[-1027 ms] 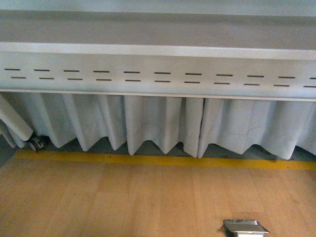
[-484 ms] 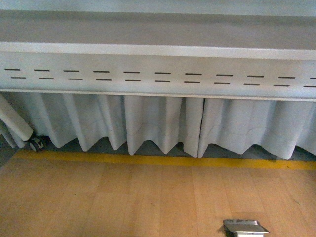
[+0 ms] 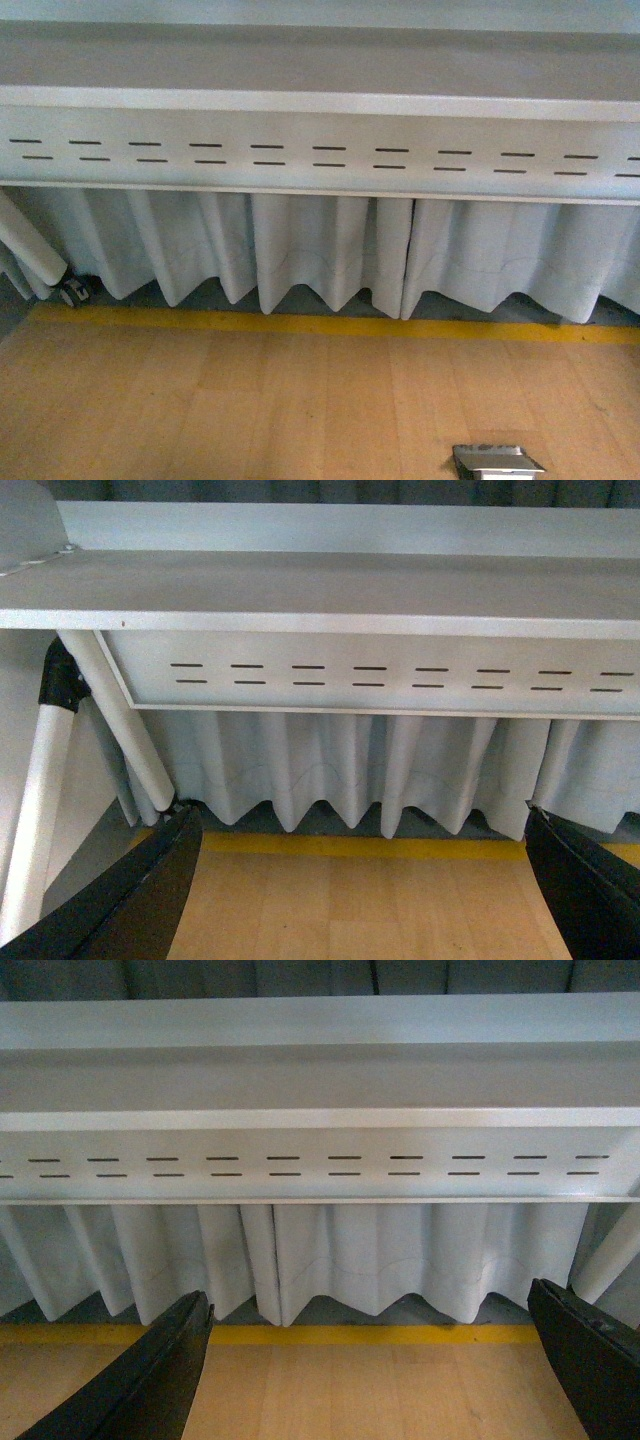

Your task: Open oven

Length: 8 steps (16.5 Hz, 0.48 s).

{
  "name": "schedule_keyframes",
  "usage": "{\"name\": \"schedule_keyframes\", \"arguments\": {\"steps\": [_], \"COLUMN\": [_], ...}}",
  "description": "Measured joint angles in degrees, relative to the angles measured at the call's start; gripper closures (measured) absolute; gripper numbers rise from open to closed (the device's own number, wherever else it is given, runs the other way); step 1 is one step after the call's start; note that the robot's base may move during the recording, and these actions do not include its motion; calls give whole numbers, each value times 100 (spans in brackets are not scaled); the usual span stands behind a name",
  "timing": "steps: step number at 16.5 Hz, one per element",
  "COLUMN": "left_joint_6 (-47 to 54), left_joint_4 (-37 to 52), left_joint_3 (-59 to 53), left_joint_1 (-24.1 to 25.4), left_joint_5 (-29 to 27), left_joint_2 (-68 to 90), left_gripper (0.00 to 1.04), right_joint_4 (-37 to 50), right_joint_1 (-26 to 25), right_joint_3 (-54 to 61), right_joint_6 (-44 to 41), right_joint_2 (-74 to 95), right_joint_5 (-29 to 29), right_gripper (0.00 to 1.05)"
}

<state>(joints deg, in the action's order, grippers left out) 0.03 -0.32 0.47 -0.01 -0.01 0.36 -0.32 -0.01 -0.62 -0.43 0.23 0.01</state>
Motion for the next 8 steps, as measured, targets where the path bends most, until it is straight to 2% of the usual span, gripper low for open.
{"name": "schedule_keyframes", "arguments": {"steps": [8], "left_joint_6": [7], "left_joint_4": [9], "left_joint_3": [0], "left_joint_1": [0], "left_joint_5": [7], "left_joint_2": [0], "left_gripper": [7], "right_joint_4": [-2], "right_joint_1": [0], "right_joint_3": [0], "right_joint_6": [2], "right_joint_2": [0], "right_joint_5": [0], "right_gripper": [6]}}
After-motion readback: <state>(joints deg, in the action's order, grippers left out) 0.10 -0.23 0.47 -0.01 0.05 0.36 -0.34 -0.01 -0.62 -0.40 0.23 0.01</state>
